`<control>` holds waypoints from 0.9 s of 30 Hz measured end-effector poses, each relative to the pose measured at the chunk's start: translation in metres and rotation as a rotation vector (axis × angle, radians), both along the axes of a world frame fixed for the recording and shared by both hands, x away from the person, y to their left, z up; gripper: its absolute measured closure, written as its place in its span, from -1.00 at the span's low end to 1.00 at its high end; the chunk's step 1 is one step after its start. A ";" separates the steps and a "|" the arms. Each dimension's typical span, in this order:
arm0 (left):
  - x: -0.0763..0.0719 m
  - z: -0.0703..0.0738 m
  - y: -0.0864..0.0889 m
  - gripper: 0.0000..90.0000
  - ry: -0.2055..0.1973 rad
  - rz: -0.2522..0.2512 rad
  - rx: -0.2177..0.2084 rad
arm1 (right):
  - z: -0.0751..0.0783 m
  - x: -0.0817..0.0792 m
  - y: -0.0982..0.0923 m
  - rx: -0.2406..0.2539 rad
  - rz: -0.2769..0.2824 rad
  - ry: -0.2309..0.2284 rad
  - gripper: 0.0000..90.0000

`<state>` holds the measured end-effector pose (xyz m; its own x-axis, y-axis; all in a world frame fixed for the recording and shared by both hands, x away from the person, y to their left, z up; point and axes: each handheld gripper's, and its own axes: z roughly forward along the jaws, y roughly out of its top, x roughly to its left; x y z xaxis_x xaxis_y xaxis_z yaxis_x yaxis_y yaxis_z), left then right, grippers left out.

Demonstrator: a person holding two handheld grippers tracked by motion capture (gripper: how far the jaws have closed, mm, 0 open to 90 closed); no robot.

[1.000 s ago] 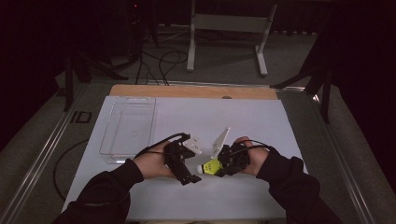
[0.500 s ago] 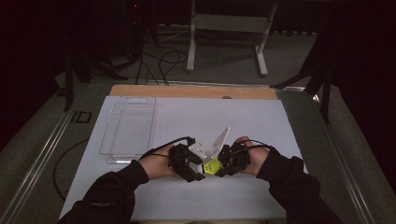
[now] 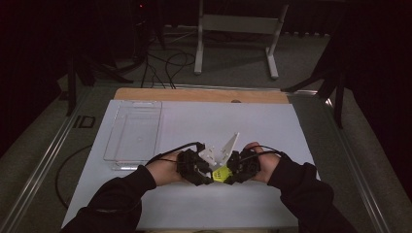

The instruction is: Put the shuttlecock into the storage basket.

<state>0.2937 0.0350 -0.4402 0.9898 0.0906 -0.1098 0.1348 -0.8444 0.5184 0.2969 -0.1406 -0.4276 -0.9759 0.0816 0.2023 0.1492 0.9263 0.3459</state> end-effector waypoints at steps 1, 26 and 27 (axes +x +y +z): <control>0.000 0.000 0.000 0.44 0.000 0.000 0.000 | 0.000 0.000 0.000 0.000 0.000 0.000 0.99; 0.004 0.006 0.011 0.45 0.006 -0.039 0.022 | 0.005 -0.007 -0.004 0.095 -0.054 -0.082 -0.32; 0.004 0.006 0.012 0.45 0.003 -0.040 0.026 | 0.005 -0.007 -0.004 0.095 -0.054 -0.082 -0.32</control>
<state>0.2973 0.0472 -0.4340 0.9923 0.0539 -0.1111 0.1024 -0.8626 0.4955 0.2903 -0.1451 -0.4223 -0.9842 0.1188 0.1312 0.1656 0.8801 0.4450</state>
